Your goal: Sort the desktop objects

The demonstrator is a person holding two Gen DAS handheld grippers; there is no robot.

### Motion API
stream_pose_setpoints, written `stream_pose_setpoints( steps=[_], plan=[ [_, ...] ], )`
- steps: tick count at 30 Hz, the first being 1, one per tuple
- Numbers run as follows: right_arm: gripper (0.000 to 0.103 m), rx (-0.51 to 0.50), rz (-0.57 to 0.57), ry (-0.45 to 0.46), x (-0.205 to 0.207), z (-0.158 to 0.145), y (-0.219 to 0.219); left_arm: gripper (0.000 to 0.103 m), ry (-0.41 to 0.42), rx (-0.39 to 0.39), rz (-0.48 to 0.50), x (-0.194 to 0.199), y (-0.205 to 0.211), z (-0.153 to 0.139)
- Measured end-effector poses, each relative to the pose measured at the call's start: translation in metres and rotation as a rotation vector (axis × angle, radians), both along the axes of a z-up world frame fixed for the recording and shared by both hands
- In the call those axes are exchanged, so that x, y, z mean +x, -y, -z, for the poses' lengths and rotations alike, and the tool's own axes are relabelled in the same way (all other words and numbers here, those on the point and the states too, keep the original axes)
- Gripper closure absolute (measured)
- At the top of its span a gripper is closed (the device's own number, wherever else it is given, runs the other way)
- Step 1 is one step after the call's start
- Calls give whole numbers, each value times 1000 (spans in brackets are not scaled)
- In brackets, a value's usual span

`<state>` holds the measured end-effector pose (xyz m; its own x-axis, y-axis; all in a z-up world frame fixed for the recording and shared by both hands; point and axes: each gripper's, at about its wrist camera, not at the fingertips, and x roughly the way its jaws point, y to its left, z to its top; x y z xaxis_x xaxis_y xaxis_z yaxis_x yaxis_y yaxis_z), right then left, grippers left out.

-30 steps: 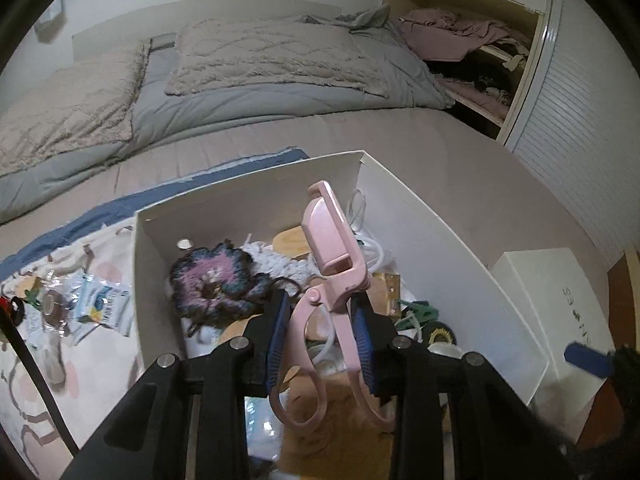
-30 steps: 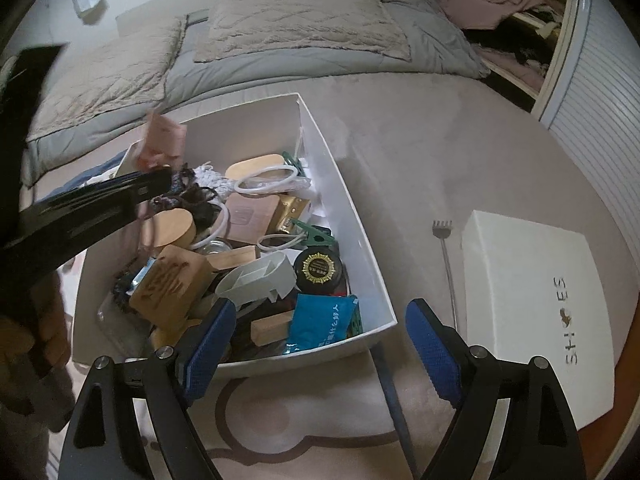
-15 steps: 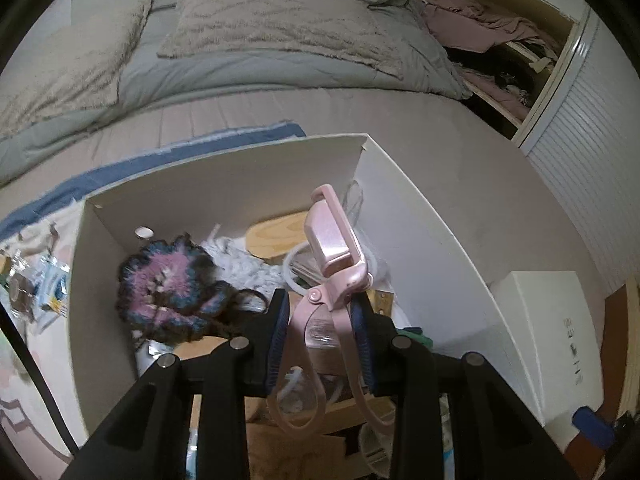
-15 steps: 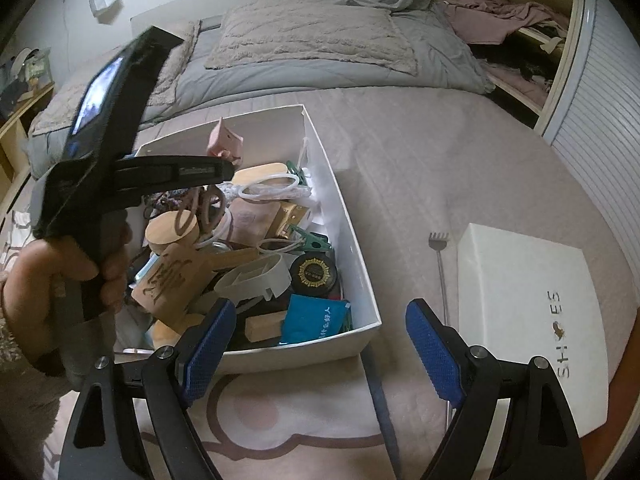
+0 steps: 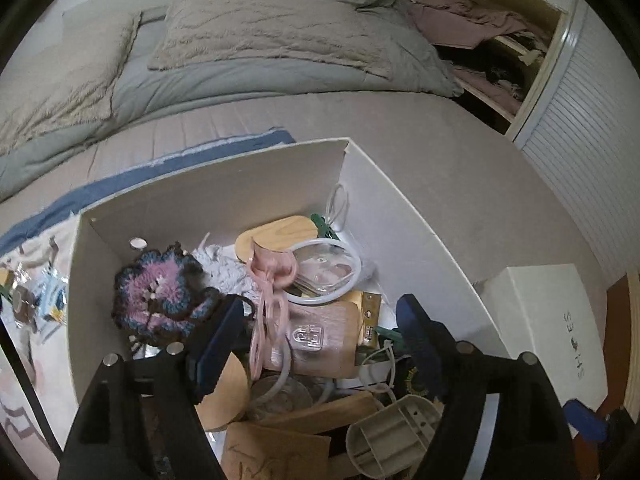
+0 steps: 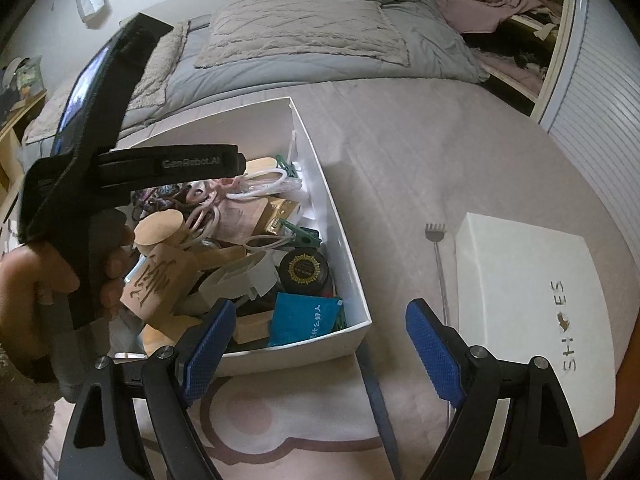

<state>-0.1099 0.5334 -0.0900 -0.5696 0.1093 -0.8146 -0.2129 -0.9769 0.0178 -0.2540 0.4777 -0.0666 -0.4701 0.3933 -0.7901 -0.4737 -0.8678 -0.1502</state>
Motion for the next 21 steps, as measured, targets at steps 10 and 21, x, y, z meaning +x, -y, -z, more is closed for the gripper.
stream_pose_setpoints(
  steps=[10, 21],
  plan=[
    [16, 34, 41, -6, 2, -5, 1, 24, -61, 10, 14, 9, 17, -28],
    [16, 53, 90, -56, 9, -22, 6, 24, -111, 30, -7, 24, 58, -54]
  ],
)
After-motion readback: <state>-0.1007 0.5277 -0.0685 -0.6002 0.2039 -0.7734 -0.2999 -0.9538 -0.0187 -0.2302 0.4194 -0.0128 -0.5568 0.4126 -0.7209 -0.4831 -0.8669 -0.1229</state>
